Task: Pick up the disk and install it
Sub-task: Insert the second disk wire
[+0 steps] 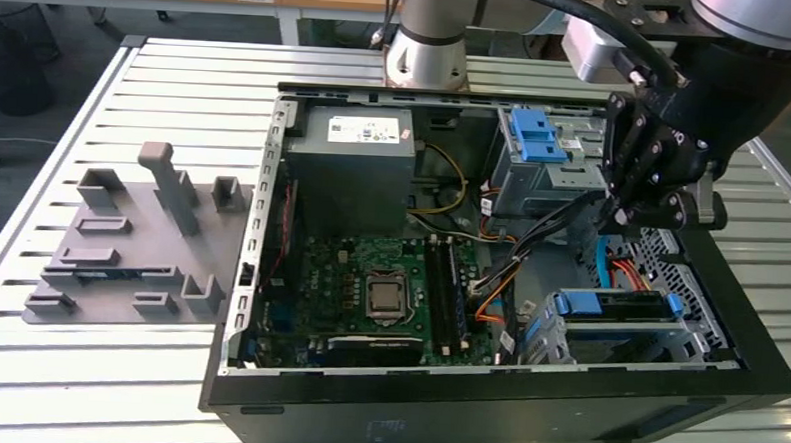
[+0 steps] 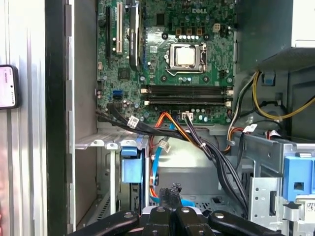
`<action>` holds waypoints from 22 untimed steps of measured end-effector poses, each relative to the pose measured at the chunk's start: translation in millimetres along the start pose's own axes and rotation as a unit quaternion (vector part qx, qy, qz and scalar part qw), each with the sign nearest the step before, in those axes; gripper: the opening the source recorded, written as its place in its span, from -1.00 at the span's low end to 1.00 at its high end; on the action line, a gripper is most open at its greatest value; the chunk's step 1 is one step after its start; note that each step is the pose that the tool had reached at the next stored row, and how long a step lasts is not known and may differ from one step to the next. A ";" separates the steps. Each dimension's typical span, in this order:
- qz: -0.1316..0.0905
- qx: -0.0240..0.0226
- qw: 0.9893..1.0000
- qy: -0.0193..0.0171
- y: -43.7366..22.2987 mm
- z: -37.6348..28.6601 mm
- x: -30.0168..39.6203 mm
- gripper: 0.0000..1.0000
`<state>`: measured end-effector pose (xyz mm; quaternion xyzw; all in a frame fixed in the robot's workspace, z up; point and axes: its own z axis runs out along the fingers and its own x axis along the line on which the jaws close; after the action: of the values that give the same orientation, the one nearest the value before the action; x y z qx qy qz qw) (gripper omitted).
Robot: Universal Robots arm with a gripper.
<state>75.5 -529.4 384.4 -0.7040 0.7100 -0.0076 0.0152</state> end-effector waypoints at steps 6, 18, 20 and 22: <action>0.000 0.000 1.000 0.000 -6.3 0.3 -2.4 -0.79; 0.000 0.000 1.000 0.000 -12.6 -2.4 -5.4 -0.79; 0.000 0.000 1.000 0.000 -12.6 -2.4 -5.3 -0.79; 0.000 0.000 1.000 0.000 -12.6 -2.4 -5.4 -0.79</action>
<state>88.0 -524.1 387.3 -0.7040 0.7100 -0.0077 0.0150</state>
